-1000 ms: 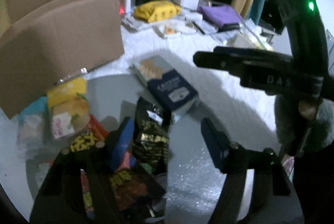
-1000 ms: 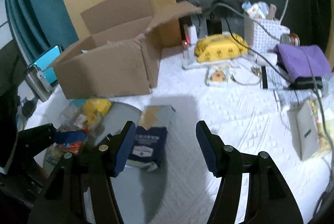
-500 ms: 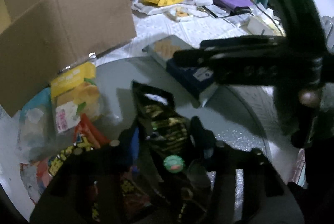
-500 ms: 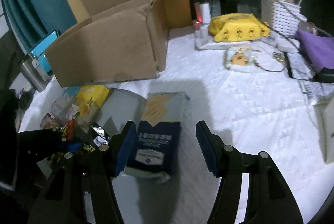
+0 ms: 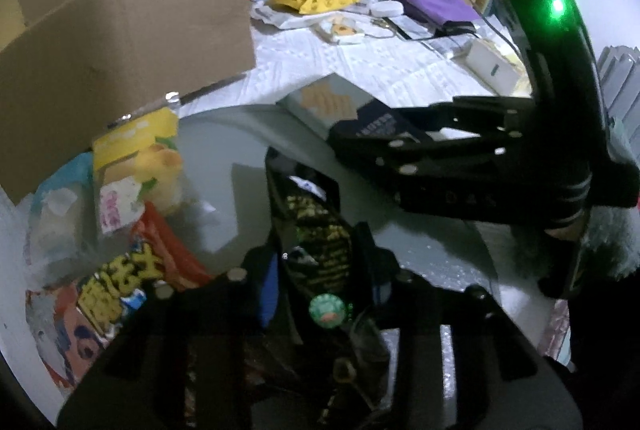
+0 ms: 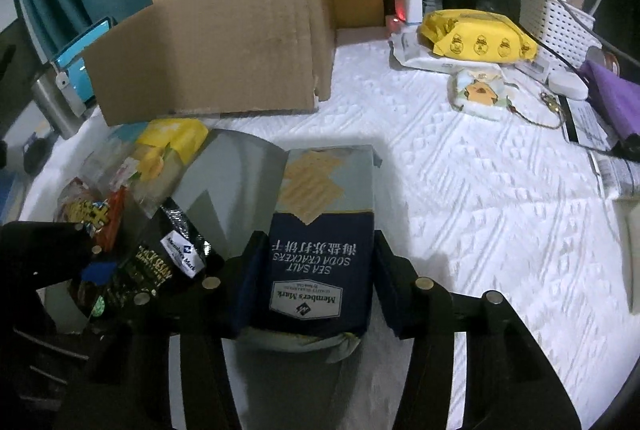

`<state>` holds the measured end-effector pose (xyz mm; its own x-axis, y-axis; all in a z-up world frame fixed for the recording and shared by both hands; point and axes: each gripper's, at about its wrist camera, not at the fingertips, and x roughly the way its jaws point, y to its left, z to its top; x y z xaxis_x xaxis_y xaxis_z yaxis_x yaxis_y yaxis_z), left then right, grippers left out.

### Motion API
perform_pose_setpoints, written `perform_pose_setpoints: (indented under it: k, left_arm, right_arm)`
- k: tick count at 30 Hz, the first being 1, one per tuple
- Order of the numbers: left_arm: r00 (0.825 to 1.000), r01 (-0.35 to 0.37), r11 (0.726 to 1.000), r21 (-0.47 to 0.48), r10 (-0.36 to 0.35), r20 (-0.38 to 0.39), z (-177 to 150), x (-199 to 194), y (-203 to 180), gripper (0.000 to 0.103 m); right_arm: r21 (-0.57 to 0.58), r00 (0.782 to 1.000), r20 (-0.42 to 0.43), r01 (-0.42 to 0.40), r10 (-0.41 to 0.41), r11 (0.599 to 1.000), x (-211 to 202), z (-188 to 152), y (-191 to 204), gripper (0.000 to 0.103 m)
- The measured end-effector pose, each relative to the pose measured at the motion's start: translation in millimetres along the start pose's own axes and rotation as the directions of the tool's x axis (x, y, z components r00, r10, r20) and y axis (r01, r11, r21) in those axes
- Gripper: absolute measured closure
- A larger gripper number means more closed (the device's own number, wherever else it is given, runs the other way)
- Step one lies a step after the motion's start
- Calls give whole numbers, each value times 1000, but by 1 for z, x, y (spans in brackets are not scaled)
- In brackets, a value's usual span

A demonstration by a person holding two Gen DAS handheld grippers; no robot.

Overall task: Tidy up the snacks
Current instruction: 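Grasp the black-and-gold packet with the left tool while the right tool grasps the blue soda cracker box, then carry the black-and-gold packet and blue cracker box over the cardboard box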

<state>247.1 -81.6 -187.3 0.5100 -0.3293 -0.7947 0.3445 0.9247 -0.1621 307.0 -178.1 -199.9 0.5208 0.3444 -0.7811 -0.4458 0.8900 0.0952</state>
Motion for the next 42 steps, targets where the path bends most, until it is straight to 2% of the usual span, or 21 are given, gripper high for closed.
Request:
perform_pose_setpoints:
  k: [21,30,42]
  left_arm:
    - [999,29,998,53,-30,23,-13,-25,-38,69]
    - [996,19,999,43,-22,83,-10,-54,-34,69]
    - [983,5,1000,22,-9,181,0,-99,-24,69]
  right_arm:
    - [39,998,58,18,-20,999,-61,-45,-9,52]
    - [13,995,100,24,-25,1000,-86,-43,4,52]
    - [-34,983,184,32,-26,999,-127,-27,28,52]
